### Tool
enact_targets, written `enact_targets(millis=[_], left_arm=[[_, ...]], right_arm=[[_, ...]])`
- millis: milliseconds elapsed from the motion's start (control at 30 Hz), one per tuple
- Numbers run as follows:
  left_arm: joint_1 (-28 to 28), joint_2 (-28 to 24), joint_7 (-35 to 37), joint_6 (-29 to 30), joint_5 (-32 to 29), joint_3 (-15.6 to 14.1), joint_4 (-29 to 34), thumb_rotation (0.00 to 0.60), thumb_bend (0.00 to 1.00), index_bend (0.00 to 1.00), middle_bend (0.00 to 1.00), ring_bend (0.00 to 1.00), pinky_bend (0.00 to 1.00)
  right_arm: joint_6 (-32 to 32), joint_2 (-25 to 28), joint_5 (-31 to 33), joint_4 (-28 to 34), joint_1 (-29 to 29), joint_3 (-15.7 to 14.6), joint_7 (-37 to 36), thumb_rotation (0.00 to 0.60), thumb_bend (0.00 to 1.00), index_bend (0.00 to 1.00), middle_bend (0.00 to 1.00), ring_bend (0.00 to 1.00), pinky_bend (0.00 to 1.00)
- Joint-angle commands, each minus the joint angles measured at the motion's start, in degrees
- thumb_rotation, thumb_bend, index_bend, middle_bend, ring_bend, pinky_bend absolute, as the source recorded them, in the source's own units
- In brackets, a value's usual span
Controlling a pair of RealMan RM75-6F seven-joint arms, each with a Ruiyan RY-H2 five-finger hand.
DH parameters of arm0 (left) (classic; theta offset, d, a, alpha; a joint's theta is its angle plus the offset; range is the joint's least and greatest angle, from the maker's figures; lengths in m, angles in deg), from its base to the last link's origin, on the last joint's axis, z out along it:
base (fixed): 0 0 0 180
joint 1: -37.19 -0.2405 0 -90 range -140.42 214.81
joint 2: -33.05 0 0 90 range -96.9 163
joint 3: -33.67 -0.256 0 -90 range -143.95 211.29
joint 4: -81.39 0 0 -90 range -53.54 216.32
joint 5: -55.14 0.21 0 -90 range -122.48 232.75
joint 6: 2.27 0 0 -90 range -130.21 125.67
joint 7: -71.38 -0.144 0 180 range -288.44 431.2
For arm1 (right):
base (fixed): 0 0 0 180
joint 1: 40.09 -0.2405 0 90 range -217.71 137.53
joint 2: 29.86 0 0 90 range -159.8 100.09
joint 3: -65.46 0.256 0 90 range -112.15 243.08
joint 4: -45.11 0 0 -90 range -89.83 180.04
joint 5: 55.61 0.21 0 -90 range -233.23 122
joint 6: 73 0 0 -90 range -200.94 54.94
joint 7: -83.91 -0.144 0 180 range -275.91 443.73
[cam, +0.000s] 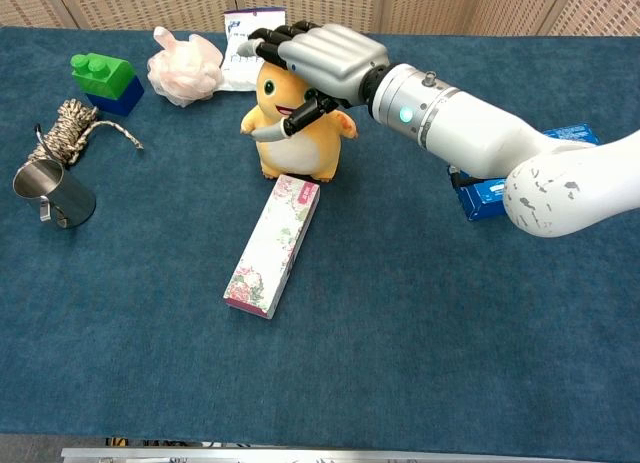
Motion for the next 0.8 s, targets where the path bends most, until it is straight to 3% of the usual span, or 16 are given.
enact_targets(millis=[33, 267, 433, 467, 567, 800], left_arm=[[-0.02, -0.01, 0.04, 0.09, 0.07, 0.02, 0.04, 0.6, 0.13, 0.21, 0.25, 0.22, 0.18], [-0.08, -0.11, 0.27, 0.34, 0.26, 0.1, 0.11, 0.6, 0.13, 0.21, 0.25, 0.22, 0.18], [-0.13, 0.02, 1.04, 1.07, 0.79, 0.38, -0.63, 0.6, 0.13, 0.21, 0.25, 0.22, 0.18], [-0.12, 0.02, 1.22, 1.1, 0.79, 0.43, -0.73, 0.6, 0.14, 0.21, 0.25, 0.22, 0.18], [0.0, -0.06, 1.63, 0.94, 1.18, 0.31, -0.87, 0.6, 0.13, 0.21, 0.25, 0.22, 0.18], [0.41, 0.16, 2.07, 0.79, 1.79, 0.42, -1.64, 0.6, 0.13, 0.21, 0.25, 0.22, 0.18]], right_arm=[[1.44, 1.32, -1.1, 2.12, 0.45, 0.56, -0.29, 0.166, 0.0, 0.03, 0.03, 0.0, 0.0], [4.77, 5.09, -3.08, 7.91, 2.03, 1.06, -0.15, 0.164, 0.0, 0.01, 0.03, 0.0, 0.0], [10.38, 10.87, -4.75, 13.99, 6.23, -0.41, 2.48, 0.282, 0.0, 0.0, 0.03, 0.0, 0.0], [11.7, 12.79, -5.08, 16.02, 7.71, -0.97, 2.41, 0.348, 0.0, 0.0, 0.03, 0.0, 0.0], [14.87, 18.31, -6.57, 20.31, 11.49, -2.81, 2.59, 0.465, 0.0, 0.0, 0.03, 0.0, 0.0], [24.89, 28.07, -11.54, 26.47, 21.66, -8.28, 4.37, 0.558, 0.0, 0.0, 0.03, 0.0, 0.0]])
